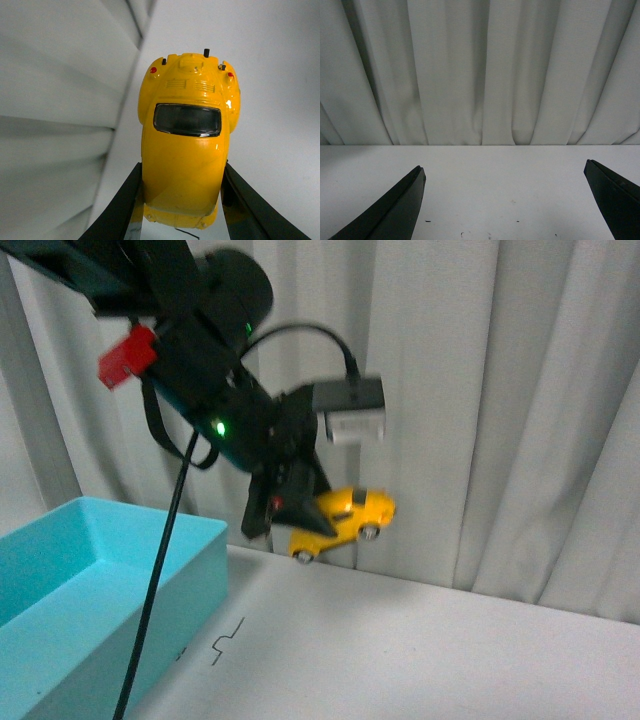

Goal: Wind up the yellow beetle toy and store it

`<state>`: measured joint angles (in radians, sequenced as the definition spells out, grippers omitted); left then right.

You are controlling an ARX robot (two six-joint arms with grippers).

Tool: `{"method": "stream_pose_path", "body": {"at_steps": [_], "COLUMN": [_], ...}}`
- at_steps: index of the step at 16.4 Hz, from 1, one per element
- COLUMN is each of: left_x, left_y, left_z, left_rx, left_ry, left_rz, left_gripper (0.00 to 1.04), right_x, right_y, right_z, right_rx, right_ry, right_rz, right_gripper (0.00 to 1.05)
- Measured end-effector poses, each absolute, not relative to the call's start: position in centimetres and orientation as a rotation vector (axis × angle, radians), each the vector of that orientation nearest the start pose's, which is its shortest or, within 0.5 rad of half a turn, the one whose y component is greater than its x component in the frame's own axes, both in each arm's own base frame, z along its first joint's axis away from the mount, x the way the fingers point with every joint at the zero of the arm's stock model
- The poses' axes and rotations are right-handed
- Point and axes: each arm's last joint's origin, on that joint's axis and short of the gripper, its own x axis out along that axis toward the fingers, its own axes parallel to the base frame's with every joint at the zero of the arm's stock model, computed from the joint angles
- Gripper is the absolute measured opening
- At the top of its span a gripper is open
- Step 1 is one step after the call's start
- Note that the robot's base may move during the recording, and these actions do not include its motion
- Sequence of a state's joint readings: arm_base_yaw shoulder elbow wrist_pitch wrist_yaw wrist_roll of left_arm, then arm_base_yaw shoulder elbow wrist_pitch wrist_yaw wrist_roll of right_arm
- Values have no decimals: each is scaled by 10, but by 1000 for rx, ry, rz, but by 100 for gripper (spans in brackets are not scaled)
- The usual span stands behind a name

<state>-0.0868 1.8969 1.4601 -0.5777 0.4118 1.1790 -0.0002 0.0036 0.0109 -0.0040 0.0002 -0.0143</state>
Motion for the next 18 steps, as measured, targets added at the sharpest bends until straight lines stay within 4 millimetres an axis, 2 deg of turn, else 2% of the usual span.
{"method": "stream_pose_path", "body": {"at_steps": [1, 2, 3, 4, 6, 8, 12, 14, 18], "left_x": [393, 380, 371, 367, 359, 345, 324, 325, 333], "left_y": [-36, -4, 45, 63, 87, 115, 130, 135, 139], "left_z": [250, 290, 296, 286, 272, 257, 224, 213, 177], "left_rx": [829, 745, 702, 672, 596, 463, 302, 291, 261], "left_ry": [524, 440, 529, 599, 703, 833, 994, 1018, 1088], "left_rz": [-937, -813, -552, -450, -327, -156, -51, 0, 17], "left_gripper": [38, 38, 38, 37, 37, 37, 37, 37, 37], "right_x": [97, 97, 97, 97, 97, 97, 97, 97, 97], "right_y": [0, 0, 0, 0, 0, 0, 0, 0, 0], "right_z": [167, 167, 167, 167, 167, 167, 167, 167, 167], "right_rx": [-15, -14, -14, -14, -15, -14, -14, -14, -15], "right_ry": [-3, -3, -4, -3, -3, -3, -4, -4, -3], "right_rz": [0, 0, -1, -1, 0, 0, -1, 0, 0], "right_gripper": [98, 98, 98, 98, 98, 98, 98, 98, 98]}}
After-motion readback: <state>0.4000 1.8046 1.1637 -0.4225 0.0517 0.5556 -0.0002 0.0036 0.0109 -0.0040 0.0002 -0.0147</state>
